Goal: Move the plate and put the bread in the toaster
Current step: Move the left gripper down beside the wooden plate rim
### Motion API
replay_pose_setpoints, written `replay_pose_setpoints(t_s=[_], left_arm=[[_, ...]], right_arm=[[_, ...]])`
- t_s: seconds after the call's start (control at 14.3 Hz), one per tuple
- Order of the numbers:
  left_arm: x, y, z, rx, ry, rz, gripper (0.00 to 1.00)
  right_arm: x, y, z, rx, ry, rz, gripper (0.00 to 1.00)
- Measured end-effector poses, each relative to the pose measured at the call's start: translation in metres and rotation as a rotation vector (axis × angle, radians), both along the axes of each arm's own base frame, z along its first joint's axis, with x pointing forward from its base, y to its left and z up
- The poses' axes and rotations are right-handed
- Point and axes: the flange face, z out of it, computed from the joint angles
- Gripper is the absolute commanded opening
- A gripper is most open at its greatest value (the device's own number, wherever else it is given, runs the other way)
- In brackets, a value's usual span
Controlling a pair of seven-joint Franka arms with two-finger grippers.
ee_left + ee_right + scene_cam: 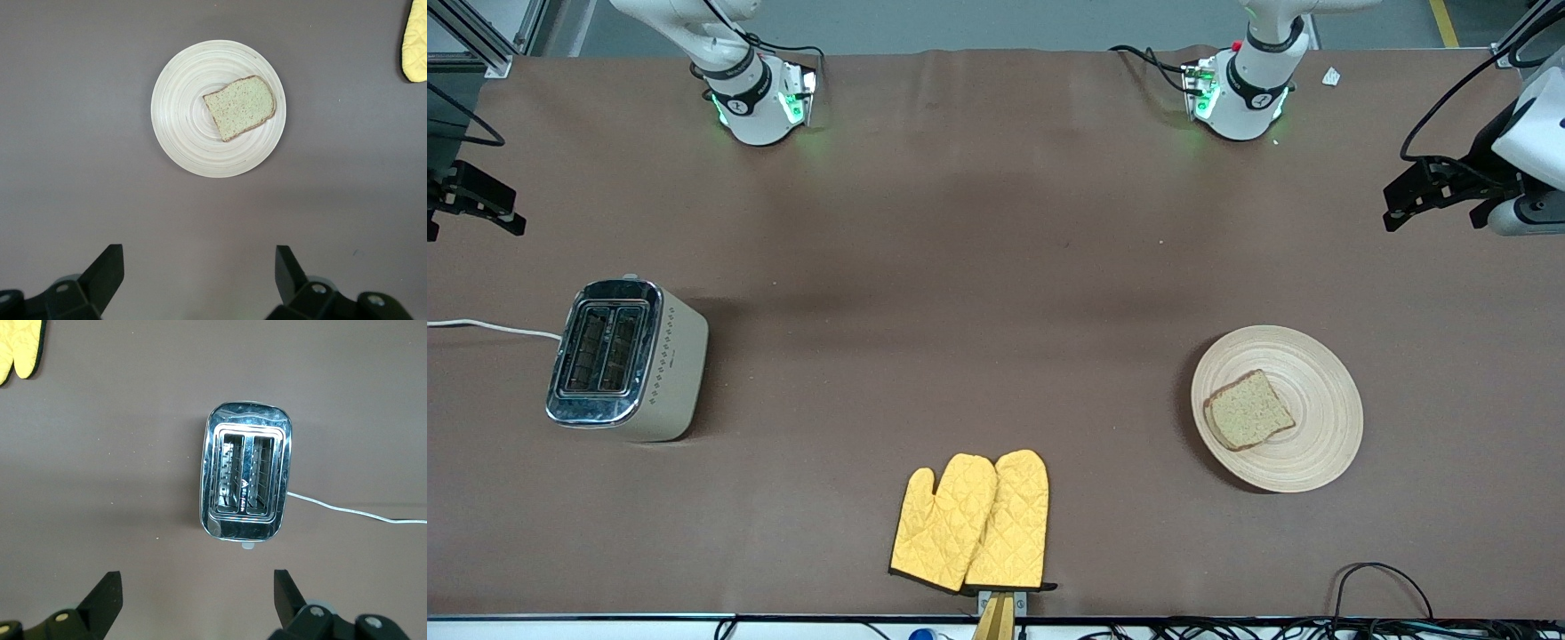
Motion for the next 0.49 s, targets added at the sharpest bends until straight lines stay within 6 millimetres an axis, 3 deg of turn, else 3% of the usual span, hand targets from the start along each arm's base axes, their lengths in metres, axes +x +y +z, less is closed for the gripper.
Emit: replay_pose_setpoints(t_s=[0.28, 0.49], left_arm=[[0.005, 0.014, -0.006, 0.0, 0.01, 0.026, 1.0], [0.03, 0.063, -0.036, -0.009, 0.053, 0.009, 1.0]], right_arm=[[0.0, -0.002, 0.0, 0.0, 0.0, -0.003, 1.0], [0.0, -0.003, 0.0, 0.0, 0.0, -0.005, 1.0]])
